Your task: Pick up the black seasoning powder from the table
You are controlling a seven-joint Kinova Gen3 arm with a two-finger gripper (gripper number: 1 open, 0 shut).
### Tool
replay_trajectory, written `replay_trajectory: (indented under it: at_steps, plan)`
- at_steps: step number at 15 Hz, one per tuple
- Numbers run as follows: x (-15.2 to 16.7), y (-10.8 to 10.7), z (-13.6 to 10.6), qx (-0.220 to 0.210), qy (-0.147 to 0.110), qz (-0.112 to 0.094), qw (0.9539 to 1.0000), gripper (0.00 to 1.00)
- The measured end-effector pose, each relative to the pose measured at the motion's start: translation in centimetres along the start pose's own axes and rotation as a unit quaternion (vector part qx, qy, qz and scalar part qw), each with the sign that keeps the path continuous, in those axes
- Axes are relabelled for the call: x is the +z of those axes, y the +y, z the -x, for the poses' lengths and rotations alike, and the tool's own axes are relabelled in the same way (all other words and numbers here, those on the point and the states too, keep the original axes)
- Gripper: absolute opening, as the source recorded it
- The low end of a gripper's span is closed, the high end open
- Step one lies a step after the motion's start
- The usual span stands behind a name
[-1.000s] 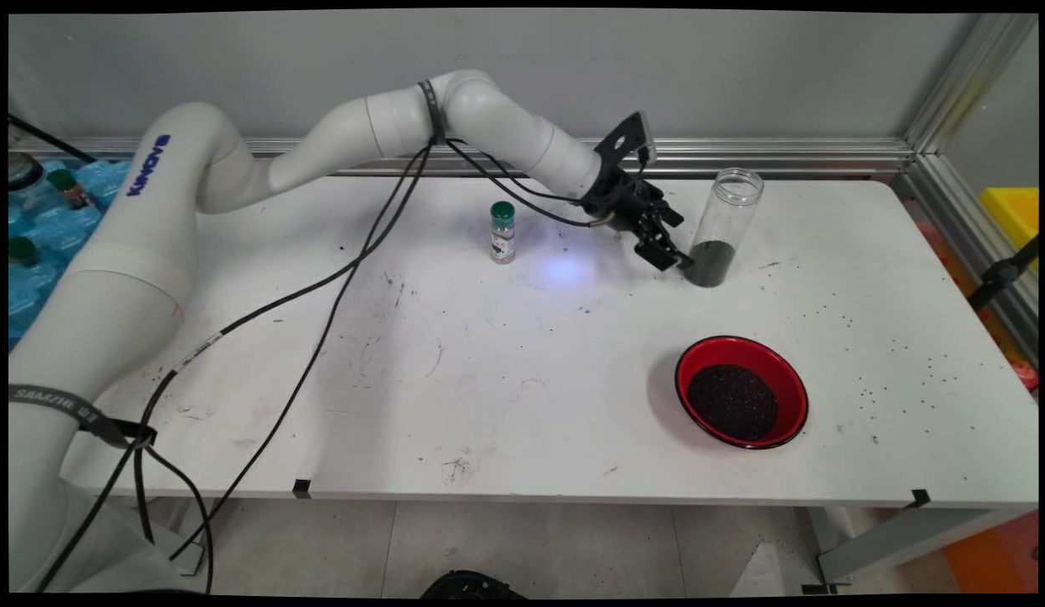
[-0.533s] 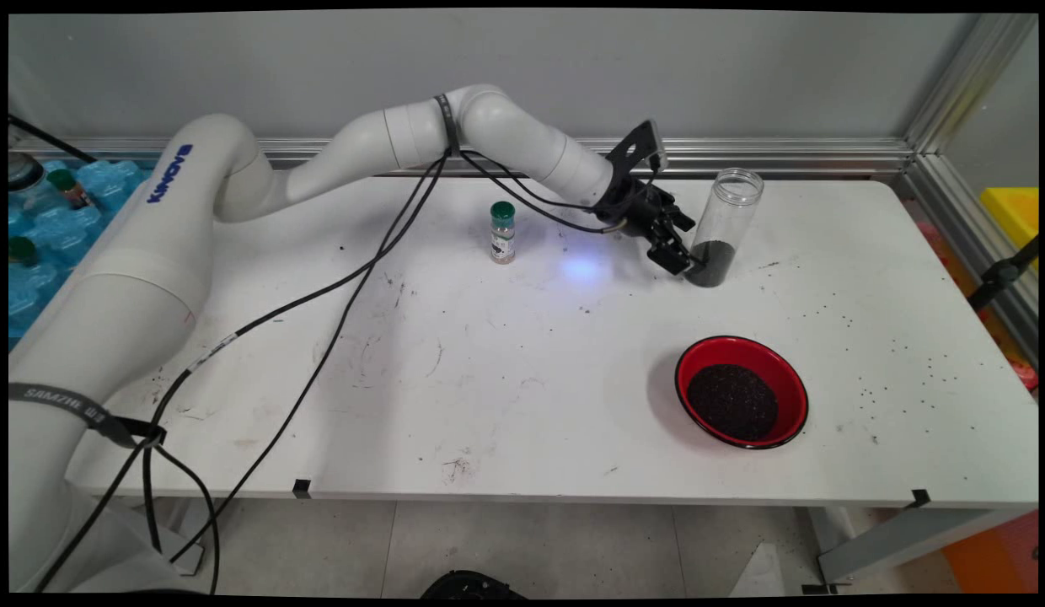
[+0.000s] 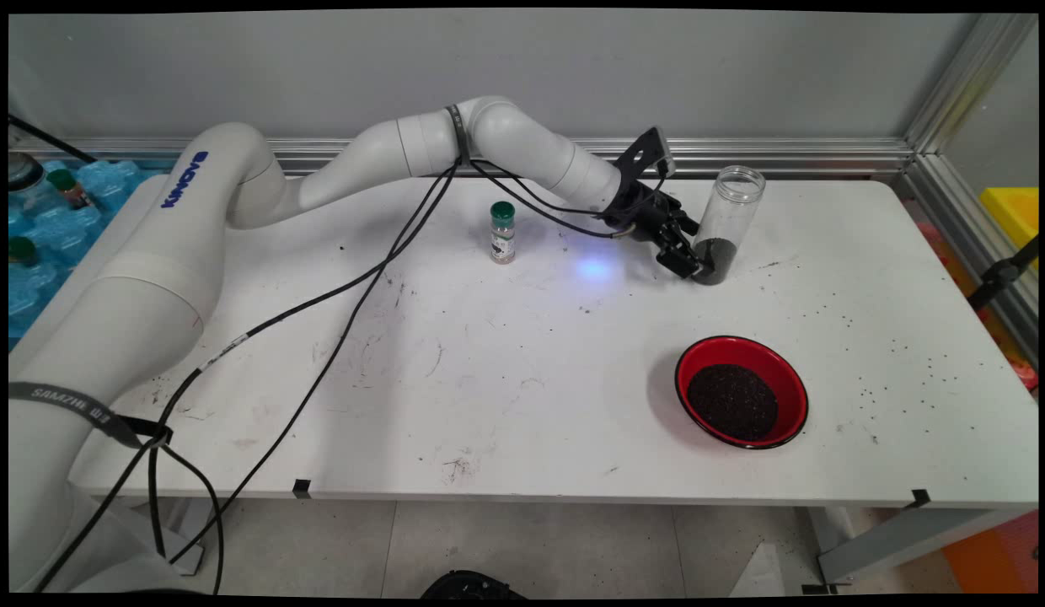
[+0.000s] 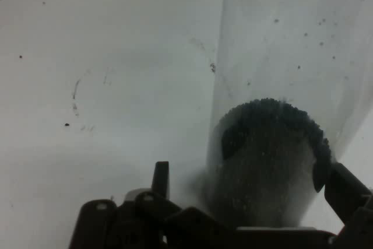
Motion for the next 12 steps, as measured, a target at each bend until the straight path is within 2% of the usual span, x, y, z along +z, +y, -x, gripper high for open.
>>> replay_trajectory:
  at_steps: [12]
  plan:
    - [0.97, -0.03, 0.29, -0.029, 0.008, -0.004, 0.9995, 1.0]
